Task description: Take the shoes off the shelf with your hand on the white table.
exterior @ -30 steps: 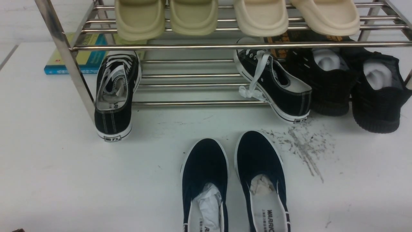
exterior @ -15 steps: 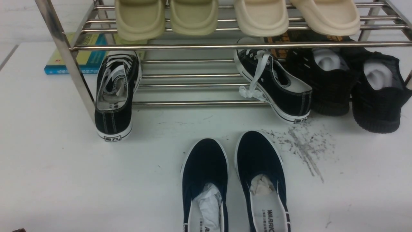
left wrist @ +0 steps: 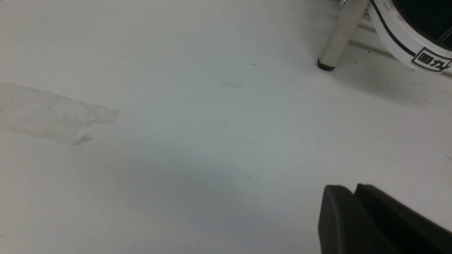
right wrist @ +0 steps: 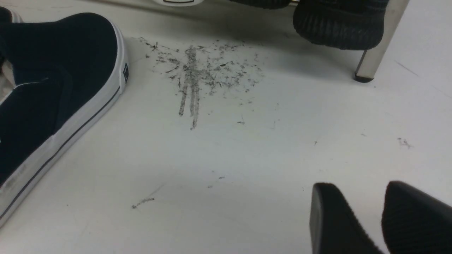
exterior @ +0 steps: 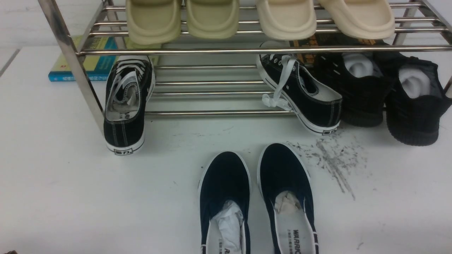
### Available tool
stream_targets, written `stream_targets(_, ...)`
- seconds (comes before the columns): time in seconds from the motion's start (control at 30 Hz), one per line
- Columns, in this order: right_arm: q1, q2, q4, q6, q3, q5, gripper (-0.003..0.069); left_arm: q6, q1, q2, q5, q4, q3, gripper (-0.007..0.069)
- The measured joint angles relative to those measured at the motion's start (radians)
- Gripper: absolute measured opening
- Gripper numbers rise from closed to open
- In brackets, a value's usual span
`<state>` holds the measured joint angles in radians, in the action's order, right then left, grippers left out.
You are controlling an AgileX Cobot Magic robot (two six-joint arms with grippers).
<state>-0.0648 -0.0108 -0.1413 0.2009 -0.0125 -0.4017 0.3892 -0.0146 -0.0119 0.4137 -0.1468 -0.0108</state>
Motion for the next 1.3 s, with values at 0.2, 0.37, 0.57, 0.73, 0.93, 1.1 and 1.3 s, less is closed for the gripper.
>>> stream_targets(0.2,0.0,0.0,0.0,0.0,0.0,0.0,0.024,-0.008,0.0,0.0,-0.003,-0.005,0.0,0.0088)
stream_targets(0.37,0.0,0.0,0.0,0.0,0.0,0.0,0.024,-0.043,0.0,0.0,-0.012,-0.008,-0.003,0.009)
stream_targets(0.57,0.0,0.0,0.0,0.0,0.0,0.0,0.024,-0.049,0.0,0.0,-0.013,-0.008,-0.004,0.009)
stream_targets(0.73,0.0,0.0,0.0,0.0,0.0,0.0,0.024,-0.049,0.0,0.0,-0.013,-0.008,-0.004,0.009)
stream_targets(0.93,0.0,0.0,0.0,0.0,0.0,0.0,0.024,-0.049,0.0,0.0,-0.013,-0.008,-0.004,0.0094)
stream_targets(1.1,0.0,0.0,0.0,0.0,0.0,0.0,0.024,-0.049,0.0,0.0,-0.013,-0.008,-0.004,0.0104)
stream_targets(1.3,0.0,0.0,0.0,0.0,0.0,0.0,0.024,-0.049,0.0,0.0,-0.013,-0.008,-0.004,0.0106)
